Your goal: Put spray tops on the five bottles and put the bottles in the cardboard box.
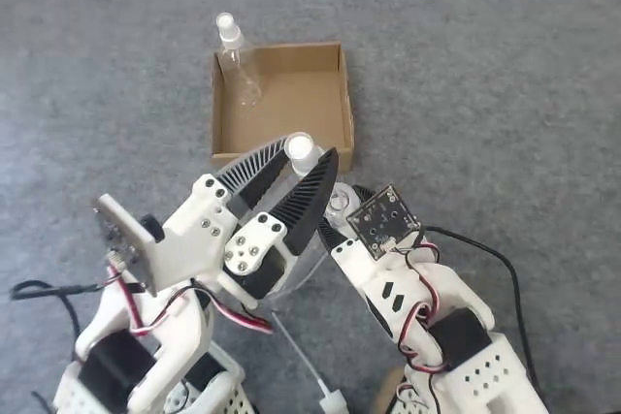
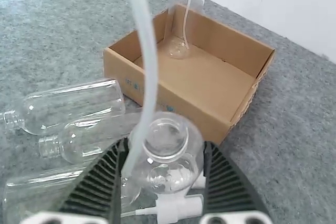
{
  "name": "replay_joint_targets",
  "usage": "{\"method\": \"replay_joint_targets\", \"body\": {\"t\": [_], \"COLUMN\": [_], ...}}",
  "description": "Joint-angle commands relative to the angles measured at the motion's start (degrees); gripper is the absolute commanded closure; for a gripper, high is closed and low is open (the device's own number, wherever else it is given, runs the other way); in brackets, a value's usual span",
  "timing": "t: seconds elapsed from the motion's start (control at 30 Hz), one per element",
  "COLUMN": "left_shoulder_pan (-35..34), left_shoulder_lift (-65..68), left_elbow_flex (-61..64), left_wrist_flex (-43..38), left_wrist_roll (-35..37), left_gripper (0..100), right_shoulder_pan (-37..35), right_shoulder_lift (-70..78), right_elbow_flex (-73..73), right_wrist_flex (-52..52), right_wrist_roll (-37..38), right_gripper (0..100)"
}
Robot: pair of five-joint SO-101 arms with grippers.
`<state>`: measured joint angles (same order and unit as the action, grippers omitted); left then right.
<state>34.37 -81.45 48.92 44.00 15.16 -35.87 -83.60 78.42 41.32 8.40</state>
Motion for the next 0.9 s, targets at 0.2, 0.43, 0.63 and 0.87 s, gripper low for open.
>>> {"method": "replay_joint_targets", "body": {"t": [0.2, 0.43, 0.63, 0.87], "left_shoulder_pan": [0.0, -1.14, -3.96, -3.78], "left_shoulder_lift": [-0.35, -0.35, -0.35, -0.35], "left_elbow_flex": [5.49, 6.46, 6.37, 6.73], "left_wrist_flex": [-9.76, -10.64, -10.64, -10.73], "left_wrist_roll": [-3.34, -4.84, -4.84, -4.84], "left_gripper": [99, 99, 99, 99], "right_shoulder_pan": [-0.4, -0.4, -0.4, -0.4], "right_shoulder_lift": [0.48, 0.48, 0.48, 0.48], "right_elbow_flex": [-0.88, -0.79, -0.79, -0.79], "right_wrist_flex": [-1.45, -1.45, -1.45, -1.54], "right_wrist_roll": [0.7, 0.7, 0.7, 0.7], "right_gripper": [97.2, 97.2, 97.2, 97.2]}}
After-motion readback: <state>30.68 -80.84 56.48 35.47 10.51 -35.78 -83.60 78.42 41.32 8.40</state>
